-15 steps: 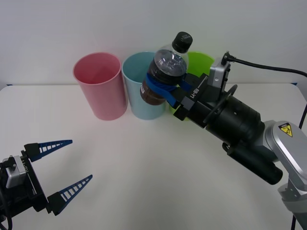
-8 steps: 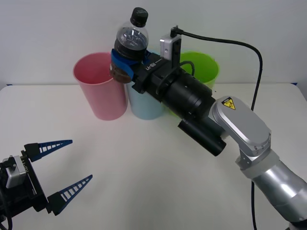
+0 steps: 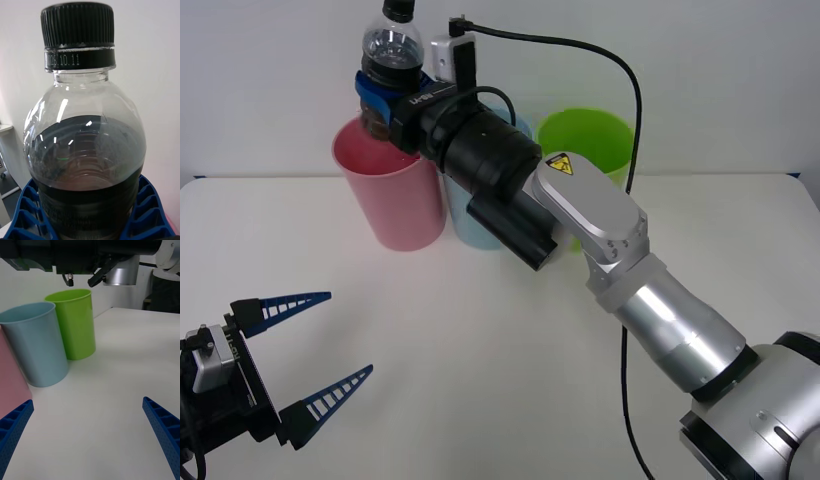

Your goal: Put cans in the blue bin and PET bottles in the pink bin and trash in the green bin.

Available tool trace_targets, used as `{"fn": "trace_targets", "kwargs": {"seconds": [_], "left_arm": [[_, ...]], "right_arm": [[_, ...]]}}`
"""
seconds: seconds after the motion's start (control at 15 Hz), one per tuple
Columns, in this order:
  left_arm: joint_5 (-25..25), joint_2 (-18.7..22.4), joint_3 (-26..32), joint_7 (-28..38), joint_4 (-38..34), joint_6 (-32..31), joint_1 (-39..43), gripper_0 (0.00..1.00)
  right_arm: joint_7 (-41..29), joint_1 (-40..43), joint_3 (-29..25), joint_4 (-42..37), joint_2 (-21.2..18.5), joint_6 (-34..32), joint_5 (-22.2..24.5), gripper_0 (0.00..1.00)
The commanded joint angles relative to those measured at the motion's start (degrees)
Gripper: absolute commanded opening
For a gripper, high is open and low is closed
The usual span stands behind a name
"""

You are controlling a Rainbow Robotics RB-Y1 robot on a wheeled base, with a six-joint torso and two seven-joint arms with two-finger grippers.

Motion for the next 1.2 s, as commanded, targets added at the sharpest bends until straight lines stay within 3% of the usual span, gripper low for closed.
{"fn": "trace_targets", "kwargs": {"seconds": [0.07, 0.47, 0.73, 1.2], "left_arm": [[0.00, 0.00, 0.00, 0.00, 0.00, 0.00, 0.00, 1.00], [0.00, 0.00, 0.00, 0.00, 0.00, 0.00, 0.00, 1.00], [0.00, 0.00, 0.00, 0.00, 0.00, 0.00, 0.00, 1.00], [0.00, 0.00, 0.00, 0.00, 0.00, 0.00, 0.00, 1.00]], "right_arm": [[0.00, -5.42, 0.01, 7.28, 2.58, 1.71, 0.03, 0.00], [0.00, -14.74, 0.62, 21.43, 5.65, 3.82, 0.03, 0.00], [-0.35, -15.09, 4.40, 22.22, 5.39, 7.33, 0.47, 0.00], [-0.17, -15.09, 6.16, 22.13, 5.48, 8.92, 0.55, 0.00]]}}
